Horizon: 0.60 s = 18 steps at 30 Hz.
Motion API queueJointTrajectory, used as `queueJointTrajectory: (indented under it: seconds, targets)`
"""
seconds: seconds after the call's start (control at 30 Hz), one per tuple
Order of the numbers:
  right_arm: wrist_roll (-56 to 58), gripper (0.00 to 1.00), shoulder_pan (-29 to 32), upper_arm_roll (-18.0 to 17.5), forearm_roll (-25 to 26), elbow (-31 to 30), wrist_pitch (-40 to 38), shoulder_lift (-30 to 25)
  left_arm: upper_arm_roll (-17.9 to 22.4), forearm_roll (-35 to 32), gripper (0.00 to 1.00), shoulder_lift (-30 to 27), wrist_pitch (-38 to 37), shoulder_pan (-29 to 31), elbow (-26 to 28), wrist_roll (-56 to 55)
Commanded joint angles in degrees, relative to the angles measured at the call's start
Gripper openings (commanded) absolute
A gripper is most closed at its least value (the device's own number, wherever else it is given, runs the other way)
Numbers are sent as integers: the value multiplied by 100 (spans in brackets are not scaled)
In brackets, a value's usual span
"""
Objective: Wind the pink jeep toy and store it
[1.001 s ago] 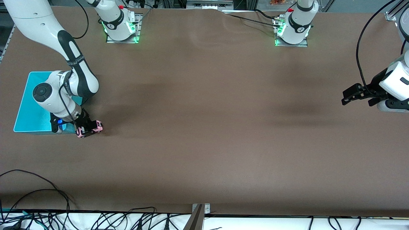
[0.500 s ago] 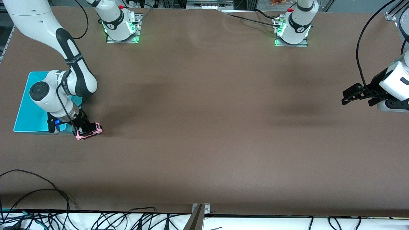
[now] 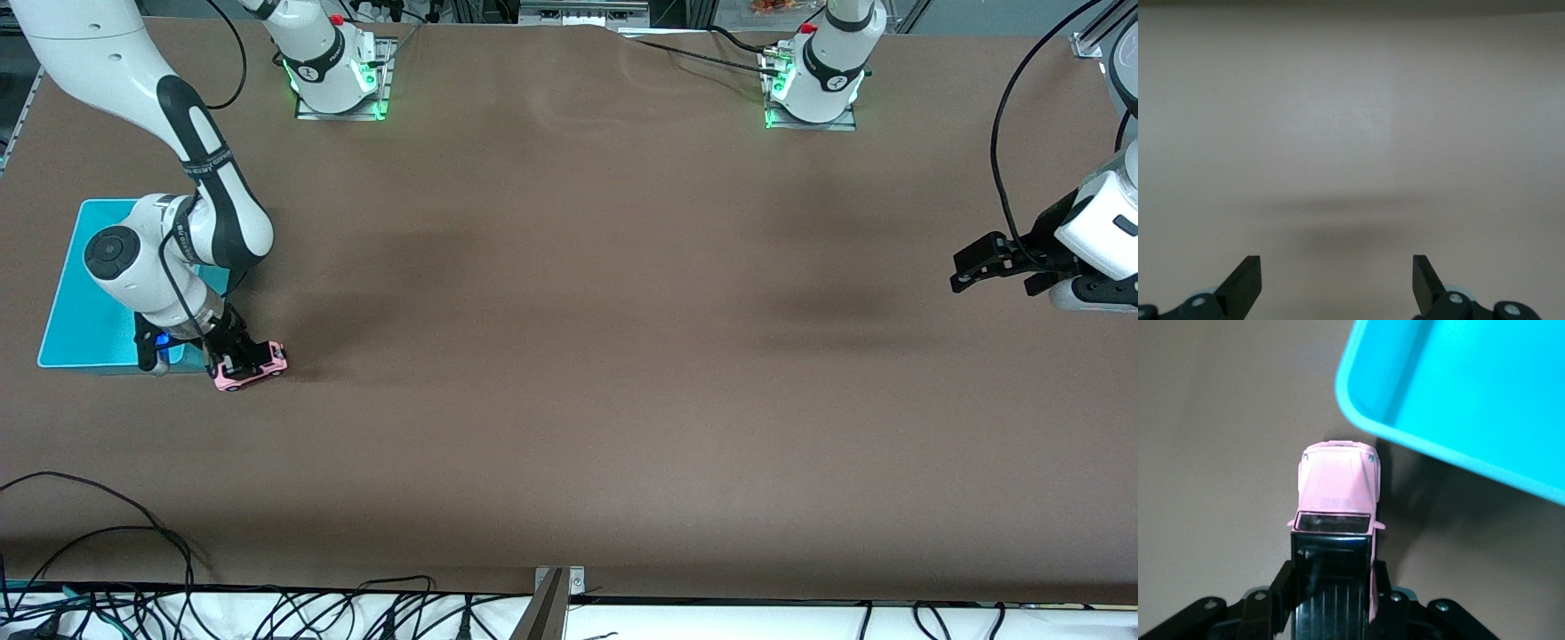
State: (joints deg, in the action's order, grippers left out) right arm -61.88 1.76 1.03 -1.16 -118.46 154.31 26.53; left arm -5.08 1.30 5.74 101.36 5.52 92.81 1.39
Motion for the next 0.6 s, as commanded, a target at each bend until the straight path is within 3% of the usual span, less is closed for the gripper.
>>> queueJointTrajectory:
  seconds: [0.0,0.27,0.47,0.57]
  targets:
    - [-35,0,17,-208,159,-36,-612,-552,7,72,100,-11,-20,1,-26,36]
    - [403,0,17,-358,705,-28,-1438,-1229,7,55,100,-11,-20,1,-35,36]
    - [2238,0,17,-279,661,51,-2483,-1660,7,55,100,-11,-20,1,-35,36]
    - [3109,0,17,63,704,60,-2818,-1774,7,55,100,-11,-20,1,-35,36]
